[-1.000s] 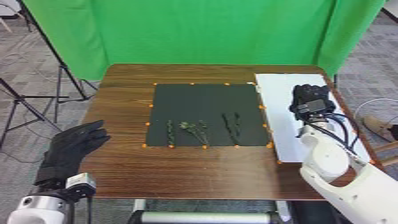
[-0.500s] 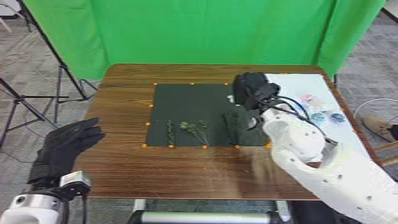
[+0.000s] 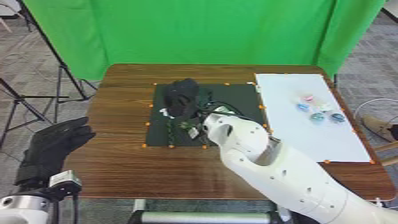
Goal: Arrange flowers
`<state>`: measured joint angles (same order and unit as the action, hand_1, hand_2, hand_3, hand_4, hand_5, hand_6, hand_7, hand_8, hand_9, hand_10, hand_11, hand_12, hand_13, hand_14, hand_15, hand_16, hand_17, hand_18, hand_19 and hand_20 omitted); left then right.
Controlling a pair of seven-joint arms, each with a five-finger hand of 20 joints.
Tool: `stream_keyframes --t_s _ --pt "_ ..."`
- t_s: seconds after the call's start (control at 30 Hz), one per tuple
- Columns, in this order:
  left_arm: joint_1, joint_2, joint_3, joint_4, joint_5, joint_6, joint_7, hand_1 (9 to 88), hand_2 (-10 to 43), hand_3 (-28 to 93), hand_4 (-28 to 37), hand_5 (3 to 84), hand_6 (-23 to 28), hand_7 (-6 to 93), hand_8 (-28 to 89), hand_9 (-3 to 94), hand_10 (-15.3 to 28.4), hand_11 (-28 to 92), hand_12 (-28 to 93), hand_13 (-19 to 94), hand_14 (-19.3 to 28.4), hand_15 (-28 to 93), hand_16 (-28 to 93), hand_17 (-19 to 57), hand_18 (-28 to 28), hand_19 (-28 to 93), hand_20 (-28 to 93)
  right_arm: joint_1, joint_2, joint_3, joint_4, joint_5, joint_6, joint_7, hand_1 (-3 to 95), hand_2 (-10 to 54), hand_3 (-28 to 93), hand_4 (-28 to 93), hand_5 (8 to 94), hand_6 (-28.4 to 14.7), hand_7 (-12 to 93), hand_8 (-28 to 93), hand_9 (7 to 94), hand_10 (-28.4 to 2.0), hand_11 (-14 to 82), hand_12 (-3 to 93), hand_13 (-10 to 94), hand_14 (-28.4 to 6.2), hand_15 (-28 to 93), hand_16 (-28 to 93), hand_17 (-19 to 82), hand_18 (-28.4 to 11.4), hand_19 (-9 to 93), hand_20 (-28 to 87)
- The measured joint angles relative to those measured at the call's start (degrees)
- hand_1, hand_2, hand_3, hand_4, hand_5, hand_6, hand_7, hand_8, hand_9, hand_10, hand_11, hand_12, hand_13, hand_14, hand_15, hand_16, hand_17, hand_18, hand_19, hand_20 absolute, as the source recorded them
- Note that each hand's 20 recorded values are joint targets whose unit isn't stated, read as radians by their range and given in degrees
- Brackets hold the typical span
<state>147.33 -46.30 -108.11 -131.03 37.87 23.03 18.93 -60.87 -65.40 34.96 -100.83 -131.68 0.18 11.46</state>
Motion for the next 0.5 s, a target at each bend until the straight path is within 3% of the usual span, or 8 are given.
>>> stream_keyframes --t_s 0.17,0.27,0.37,0.5 --pt "-0.17 -0.86 -0.15 0.34 0.00 -0.74 0.00 27.7 8.5 82 -12.6 47.9 14.7 15.5 -9 41.1 23.3 40 9 30 28.4 62 -13 -8.5 21.7 59 17 -2.02 -5.40 0.35 3.23 -1.85 -0.06 -0.96 51.8 -5.5 74 -28 78.6 1.6 29 3 77.2 -9.7 27.7 39.0 66 -3.8 69 33 28 -17.0 81 6" --pt "-1.10 -0.91 0.60 0.92 0.02 -1.23 -0.01 27.7 8.5 82 -12.6 47.7 14.6 14.8 -9 40.9 23.1 40 9 30 28.4 62 -13 -8.5 21.7 59 17 -3.45 -8.47 1.28 6.13 -3.62 -0.06 -1.58 51.3 -5.9 75 -28 78.8 1.7 29 3 77.3 -9.4 27.9 39.0 66 -3.7 69 33 27 -17.0 80 7" --pt "-3.48 -0.61 2.39 1.97 0.13 -1.87 -0.26 27.8 8.6 81 -12.3 46.9 14.2 13.1 -8 40.3 22.7 38 9 30 28.4 61 -13 -8.5 21.7 59 17 -4.00 -10.37 1.39 8.40 -4.92 -0.02 -1.87 50.8 -6.5 76 -28 78.9 1.9 29 3 77.6 -9.2 27.6 39.2 66 -3.6 68 33 27 -17.0 80 8" --pt "-7.79 0.17 4.17 3.43 0.46 -3.69 -1.91 27.8 8.5 80 -11.9 46.7 14.2 12.5 -8 40.2 22.5 37 10 30 28.4 60 -13 -8.5 21.7 59 17 -3.62 -10.65 0.86 9.67 -5.55 0.00 -1.77 50.4 -6.8 77 -28 79.0 2.1 29 3 77.7 -9.2 27.3 39.5 66 -3.5 68 33 27 -17.1 79 9"
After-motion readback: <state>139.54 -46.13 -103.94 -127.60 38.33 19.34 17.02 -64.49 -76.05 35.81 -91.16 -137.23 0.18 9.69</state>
